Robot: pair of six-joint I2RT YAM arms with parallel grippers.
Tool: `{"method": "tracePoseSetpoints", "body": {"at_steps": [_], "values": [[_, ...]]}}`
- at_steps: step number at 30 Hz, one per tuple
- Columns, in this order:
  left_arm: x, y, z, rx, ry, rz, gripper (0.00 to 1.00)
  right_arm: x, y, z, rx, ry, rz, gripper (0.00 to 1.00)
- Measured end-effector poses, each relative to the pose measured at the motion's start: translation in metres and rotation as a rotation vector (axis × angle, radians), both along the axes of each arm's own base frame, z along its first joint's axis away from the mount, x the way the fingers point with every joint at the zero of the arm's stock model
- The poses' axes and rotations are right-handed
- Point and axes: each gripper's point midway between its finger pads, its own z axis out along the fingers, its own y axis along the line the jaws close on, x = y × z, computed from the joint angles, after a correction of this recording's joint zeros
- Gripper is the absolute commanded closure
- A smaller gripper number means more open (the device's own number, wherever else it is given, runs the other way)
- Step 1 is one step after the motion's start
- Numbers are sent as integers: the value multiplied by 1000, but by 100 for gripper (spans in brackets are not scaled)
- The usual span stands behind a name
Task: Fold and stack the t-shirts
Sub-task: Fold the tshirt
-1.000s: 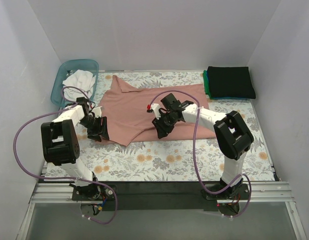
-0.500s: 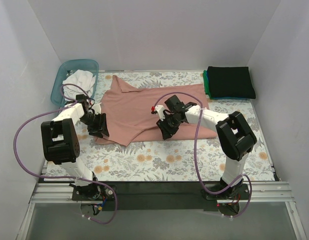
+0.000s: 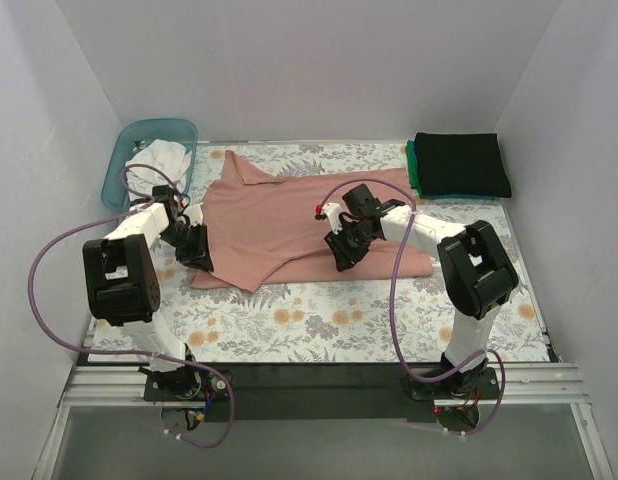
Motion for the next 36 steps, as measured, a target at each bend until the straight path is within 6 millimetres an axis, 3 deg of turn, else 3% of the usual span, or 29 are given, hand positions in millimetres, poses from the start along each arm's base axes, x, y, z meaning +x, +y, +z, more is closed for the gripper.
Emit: {"method": "tracePoseSetpoints", "body": {"at_steps": [2, 6, 13, 18, 24, 27, 31, 33, 34, 36], "values": [[6, 0, 3, -4, -6, 0, 100, 1, -5, -2, -8, 4, -11, 62], [24, -2, 15, -22, -32, 3, 100, 2, -13, -6, -25, 8, -21, 62], [87, -10, 44, -103, -138, 5, 100, 2, -24, -13, -55, 7, -29, 63], [124, -26, 50, -189, -162, 9, 100, 2, -27, -16, -60, 8, -33, 63], [151, -55, 50, -281, -181, -4, 73, 3, -28, -16, -58, 10, -36, 63], [159, -65, 51, -306, -197, 4, 66, 3, -28, -15, -55, 11, -35, 63], [165, -65, 57, -310, -254, 21, 65, 3, -28, -15, -52, 14, -35, 63], [150, -65, 62, -310, -257, 29, 61, 2, -28, -15, -50, 17, -36, 63], [140, -65, 65, -311, -254, 33, 52, 2, -28, -15, -49, 19, -37, 63], [118, -66, 73, -315, -245, 42, 50, 1, -29, -14, -49, 22, -37, 63]]}}
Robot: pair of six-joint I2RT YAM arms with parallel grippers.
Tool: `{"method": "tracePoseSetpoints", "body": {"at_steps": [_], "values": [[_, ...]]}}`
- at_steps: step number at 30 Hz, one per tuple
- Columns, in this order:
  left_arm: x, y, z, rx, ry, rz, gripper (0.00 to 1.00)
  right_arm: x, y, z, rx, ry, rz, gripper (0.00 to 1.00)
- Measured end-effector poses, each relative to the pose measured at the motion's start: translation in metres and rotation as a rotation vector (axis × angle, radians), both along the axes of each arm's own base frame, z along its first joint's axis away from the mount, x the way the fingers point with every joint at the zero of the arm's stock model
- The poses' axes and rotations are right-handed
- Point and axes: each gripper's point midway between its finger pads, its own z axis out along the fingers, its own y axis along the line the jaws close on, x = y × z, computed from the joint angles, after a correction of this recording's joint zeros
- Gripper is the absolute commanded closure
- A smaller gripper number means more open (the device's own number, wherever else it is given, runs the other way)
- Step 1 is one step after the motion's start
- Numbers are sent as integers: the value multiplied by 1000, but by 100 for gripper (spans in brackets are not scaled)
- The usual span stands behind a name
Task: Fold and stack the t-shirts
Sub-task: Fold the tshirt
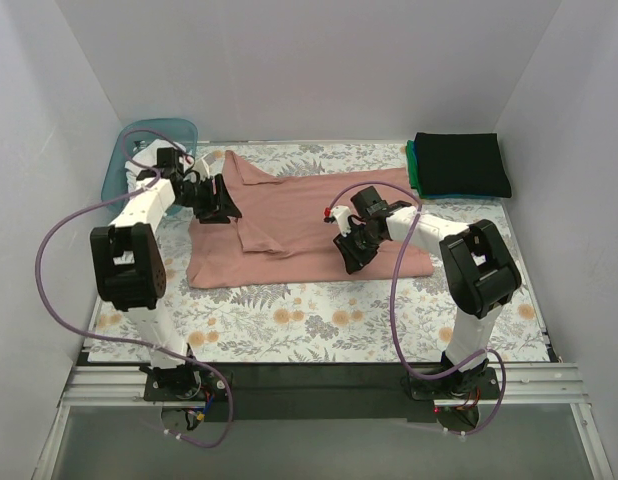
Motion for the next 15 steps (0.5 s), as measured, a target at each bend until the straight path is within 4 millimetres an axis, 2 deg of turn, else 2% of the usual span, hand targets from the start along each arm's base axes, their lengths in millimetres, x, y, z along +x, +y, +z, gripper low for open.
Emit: {"method": "tracePoseSetpoints", "body": {"at_steps": [4, 7, 10, 15], "values": [[-43, -8, 5, -13, 27, 3, 46, -5, -3, 0, -8, 13, -1, 63], [-63, -15, -9, -17, 82, -2, 46, -8, -5, 0, -10, 18, -1, 63], [-72, -26, -25, -10, 141, -16, 47, -8, -5, 0, -11, 18, -1, 63], [-71, -44, -42, 8, 175, -51, 50, -9, -6, -1, -14, 18, -2, 64]]}}
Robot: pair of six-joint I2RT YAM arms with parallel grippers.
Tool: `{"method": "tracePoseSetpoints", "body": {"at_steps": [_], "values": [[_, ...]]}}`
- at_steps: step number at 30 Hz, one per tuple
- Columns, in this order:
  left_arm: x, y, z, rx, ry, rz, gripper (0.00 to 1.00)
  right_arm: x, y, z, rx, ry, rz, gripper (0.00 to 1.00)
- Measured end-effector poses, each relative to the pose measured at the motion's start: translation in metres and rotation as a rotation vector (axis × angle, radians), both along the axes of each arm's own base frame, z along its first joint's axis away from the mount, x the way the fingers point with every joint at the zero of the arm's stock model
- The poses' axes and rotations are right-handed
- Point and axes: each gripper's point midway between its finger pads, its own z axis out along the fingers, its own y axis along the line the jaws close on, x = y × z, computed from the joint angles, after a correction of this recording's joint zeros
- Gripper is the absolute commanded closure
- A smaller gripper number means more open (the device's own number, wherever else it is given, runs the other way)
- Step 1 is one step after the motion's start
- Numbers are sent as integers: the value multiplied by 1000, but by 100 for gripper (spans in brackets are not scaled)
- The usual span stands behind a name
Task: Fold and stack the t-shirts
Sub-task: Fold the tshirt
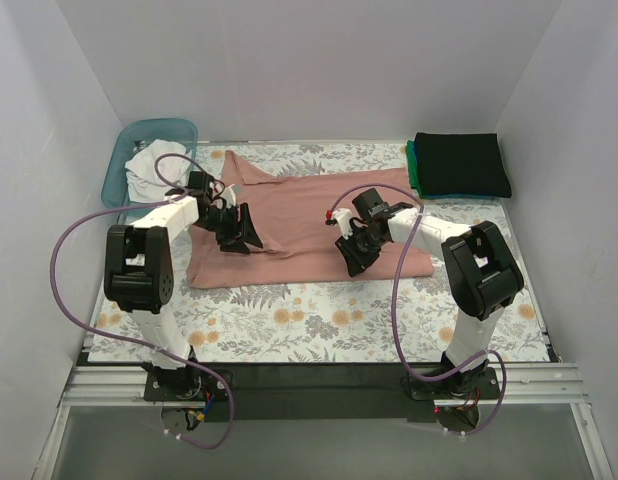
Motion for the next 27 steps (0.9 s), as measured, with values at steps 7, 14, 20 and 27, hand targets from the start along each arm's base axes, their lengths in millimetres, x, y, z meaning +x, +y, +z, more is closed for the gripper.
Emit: {"method": "tracePoseSetpoints", "body": {"at_steps": [7, 14, 20, 27], "values": [[14, 0, -32, 57, 62, 11, 49, 1, -2, 0, -1, 0, -6, 64], [13, 2, -39, 78, 85, 26, 40, 1, -2, 0, -1, 1, -6, 64], [11, 8, -36, 118, 76, 37, 39, 1, -2, -1, -1, 1, -5, 64], [8, 18, -42, 178, 94, 53, 46, 0, -4, -1, -1, 2, -7, 65]]}}
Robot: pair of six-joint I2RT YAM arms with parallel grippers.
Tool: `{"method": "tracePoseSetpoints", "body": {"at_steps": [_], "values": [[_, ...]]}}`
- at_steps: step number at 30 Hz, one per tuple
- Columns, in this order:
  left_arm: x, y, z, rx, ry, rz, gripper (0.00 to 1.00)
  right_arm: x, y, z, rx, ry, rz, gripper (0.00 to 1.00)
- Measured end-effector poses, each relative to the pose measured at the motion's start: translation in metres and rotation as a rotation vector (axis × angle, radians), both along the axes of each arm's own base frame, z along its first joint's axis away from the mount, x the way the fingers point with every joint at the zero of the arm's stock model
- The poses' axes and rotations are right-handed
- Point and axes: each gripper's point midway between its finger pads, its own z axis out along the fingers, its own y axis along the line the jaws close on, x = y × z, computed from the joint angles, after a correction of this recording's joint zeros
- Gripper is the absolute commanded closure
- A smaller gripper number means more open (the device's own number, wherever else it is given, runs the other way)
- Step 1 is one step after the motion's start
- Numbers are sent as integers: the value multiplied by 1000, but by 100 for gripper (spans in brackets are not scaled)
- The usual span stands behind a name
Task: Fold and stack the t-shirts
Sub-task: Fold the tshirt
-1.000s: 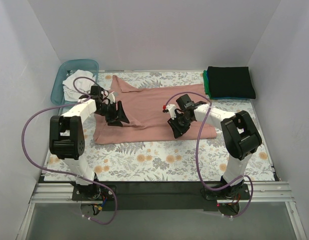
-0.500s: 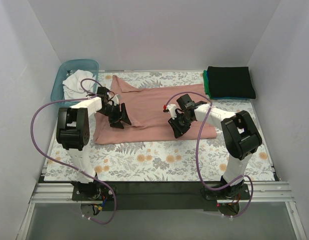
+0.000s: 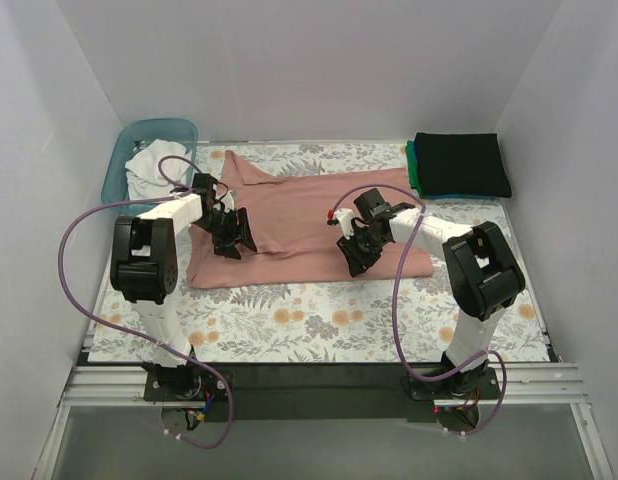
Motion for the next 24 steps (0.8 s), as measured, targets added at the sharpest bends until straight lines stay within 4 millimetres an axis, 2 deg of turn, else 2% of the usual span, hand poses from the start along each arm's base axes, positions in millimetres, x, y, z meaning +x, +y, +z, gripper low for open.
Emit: {"method": "tracePoseSetpoints", "body": {"at_steps": [2, 8, 10, 14, 19, 24], "values": [[0, 0, 0, 2, 0, 1, 50, 0, 0, 0, 0, 0, 0, 65], [5, -3, 2, -15, -15, 6, 77, 0, 0, 0, 0, 0, -1, 65], [10, -4, 5, -19, -32, 5, 86, 0, 0, 0, 0, 0, -2, 66], [27, -7, 17, -37, -83, 5, 99, 0, -1, 0, 0, 1, -1, 67], [53, -16, 34, -69, -163, -4, 100, 0, -1, 0, 1, 1, 0, 67], [75, -29, 36, -94, -202, -20, 100, 0, -1, -1, 2, 2, 1, 68]]}}
